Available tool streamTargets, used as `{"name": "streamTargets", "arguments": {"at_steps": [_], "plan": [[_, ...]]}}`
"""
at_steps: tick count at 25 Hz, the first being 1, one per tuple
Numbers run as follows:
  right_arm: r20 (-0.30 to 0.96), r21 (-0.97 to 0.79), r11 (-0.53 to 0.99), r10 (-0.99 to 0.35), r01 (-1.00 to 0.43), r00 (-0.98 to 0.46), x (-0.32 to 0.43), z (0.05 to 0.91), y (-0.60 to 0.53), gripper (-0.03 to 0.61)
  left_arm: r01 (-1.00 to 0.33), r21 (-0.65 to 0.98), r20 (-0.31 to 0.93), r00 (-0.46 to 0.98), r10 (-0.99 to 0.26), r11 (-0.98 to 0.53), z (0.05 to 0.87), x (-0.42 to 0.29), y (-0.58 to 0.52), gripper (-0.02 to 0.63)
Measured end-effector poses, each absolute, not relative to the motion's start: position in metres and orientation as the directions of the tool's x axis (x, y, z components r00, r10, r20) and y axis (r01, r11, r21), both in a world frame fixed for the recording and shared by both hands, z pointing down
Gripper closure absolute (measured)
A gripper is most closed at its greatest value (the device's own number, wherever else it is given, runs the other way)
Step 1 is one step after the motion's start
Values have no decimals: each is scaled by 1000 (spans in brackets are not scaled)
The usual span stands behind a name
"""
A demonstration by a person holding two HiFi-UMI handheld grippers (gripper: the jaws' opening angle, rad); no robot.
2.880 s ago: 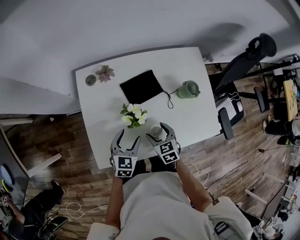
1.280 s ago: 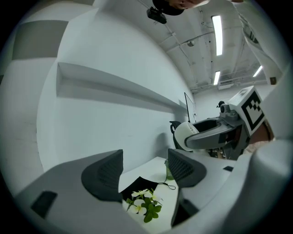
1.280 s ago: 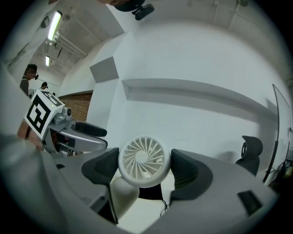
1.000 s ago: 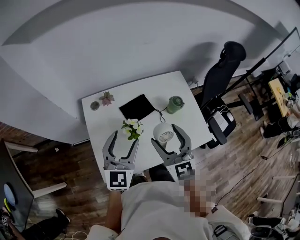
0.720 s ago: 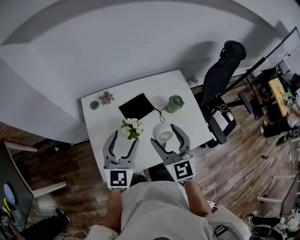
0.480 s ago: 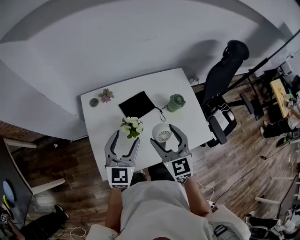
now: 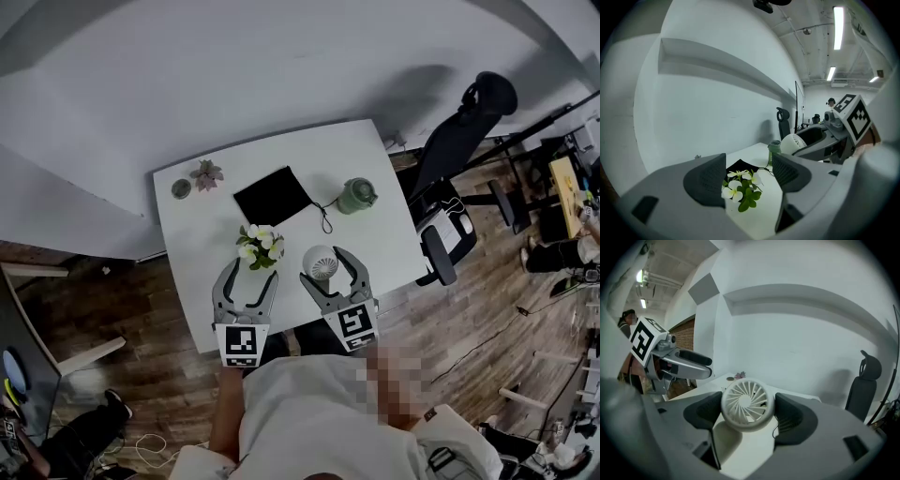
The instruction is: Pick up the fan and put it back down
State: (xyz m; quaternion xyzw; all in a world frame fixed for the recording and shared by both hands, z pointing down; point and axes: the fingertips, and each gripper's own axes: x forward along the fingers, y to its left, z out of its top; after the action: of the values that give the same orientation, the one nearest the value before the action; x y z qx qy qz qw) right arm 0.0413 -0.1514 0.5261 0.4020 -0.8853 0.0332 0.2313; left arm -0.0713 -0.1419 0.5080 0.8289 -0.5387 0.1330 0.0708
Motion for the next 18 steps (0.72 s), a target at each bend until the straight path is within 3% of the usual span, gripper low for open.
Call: {"name": "streamTargets", "arguments": {"at_steps": [18], "plan": [[622,16,730,-542,-683,-565,45,633,-154,219,-929,56,479,347,-806,-366,599,-66,-145,311]]}}
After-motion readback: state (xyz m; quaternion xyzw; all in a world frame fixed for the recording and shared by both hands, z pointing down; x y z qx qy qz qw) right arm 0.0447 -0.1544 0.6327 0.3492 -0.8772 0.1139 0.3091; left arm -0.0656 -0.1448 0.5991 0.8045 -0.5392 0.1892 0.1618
